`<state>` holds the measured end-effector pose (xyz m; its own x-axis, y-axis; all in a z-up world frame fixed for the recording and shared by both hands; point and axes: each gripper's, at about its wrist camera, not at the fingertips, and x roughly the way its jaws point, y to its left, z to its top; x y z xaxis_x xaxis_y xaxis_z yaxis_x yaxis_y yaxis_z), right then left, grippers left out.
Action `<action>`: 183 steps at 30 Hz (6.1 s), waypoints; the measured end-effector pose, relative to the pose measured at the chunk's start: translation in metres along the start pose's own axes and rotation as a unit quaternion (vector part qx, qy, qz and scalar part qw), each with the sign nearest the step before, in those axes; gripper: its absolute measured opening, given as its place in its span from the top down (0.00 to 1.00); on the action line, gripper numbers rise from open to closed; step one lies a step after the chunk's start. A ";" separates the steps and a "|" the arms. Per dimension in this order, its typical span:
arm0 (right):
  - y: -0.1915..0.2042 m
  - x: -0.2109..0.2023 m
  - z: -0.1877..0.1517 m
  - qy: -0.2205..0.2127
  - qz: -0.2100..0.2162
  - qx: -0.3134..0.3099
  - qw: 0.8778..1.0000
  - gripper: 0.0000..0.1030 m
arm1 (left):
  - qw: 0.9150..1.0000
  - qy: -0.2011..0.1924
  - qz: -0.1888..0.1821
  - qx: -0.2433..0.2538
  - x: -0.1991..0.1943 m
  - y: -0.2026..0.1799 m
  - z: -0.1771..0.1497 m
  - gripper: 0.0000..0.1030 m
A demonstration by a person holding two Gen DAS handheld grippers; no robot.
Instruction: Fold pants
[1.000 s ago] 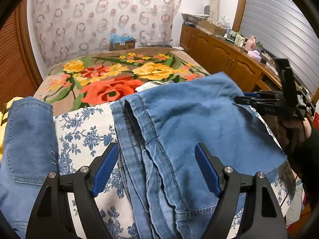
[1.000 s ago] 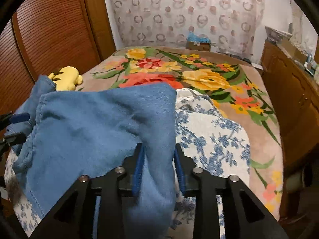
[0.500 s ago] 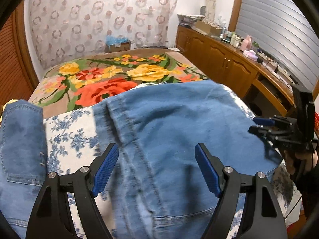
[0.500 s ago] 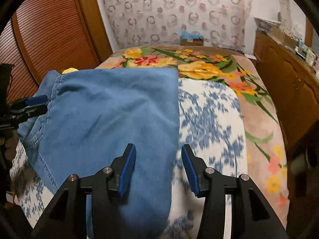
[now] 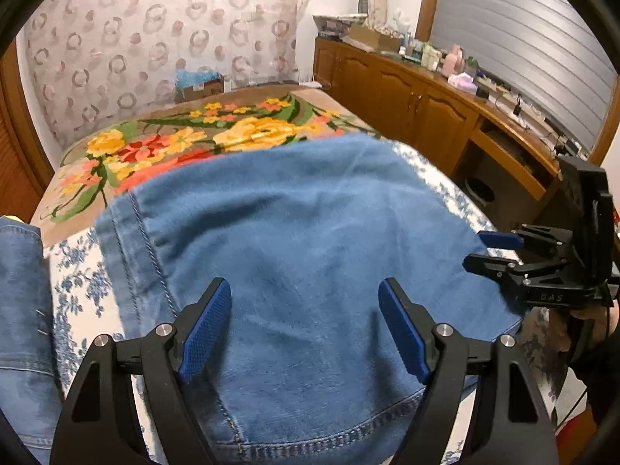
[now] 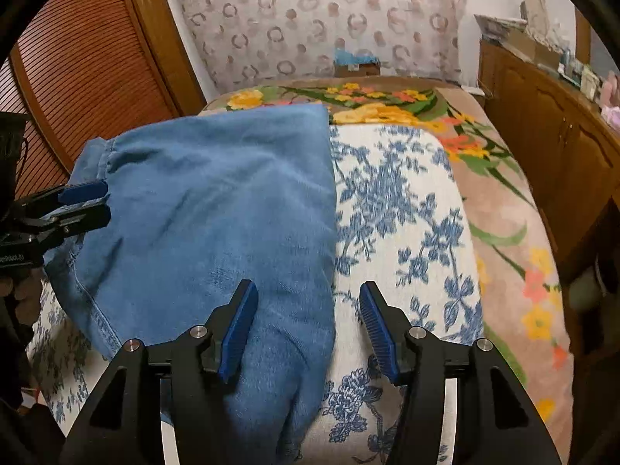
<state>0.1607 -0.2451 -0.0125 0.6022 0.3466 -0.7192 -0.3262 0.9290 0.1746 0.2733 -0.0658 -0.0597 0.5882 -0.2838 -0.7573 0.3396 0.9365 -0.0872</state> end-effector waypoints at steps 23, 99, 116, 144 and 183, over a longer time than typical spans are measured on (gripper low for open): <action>0.011 -0.011 -0.011 -0.035 0.086 0.043 0.995 0.87 | 1.000 0.017 -0.005 -0.011 0.017 0.023 -0.021 0.23; 0.158 0.139 0.101 -0.003 0.114 -0.113 0.987 0.29 | 0.994 0.032 0.076 -0.065 -0.045 0.105 -0.092 0.23; 0.146 0.192 0.107 0.010 0.160 -0.091 0.983 0.26 | 0.995 0.026 0.045 -0.086 -0.041 0.116 -0.097 0.22; 0.170 0.099 0.110 -0.087 0.179 -0.104 0.975 0.75 | 0.994 0.009 0.075 -0.084 -0.057 0.113 -0.092 0.22; 0.372 0.037 0.171 -0.150 0.360 -0.133 0.911 0.76 | 0.935 -0.205 0.229 -0.179 -0.280 0.239 -0.125 0.22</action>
<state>0.1861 0.1351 0.1405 0.3215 0.9108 -0.2589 -0.8567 0.3963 0.3303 0.0978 0.2628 0.0504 0.8687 0.1781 -0.4623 -0.2410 0.9672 -0.0803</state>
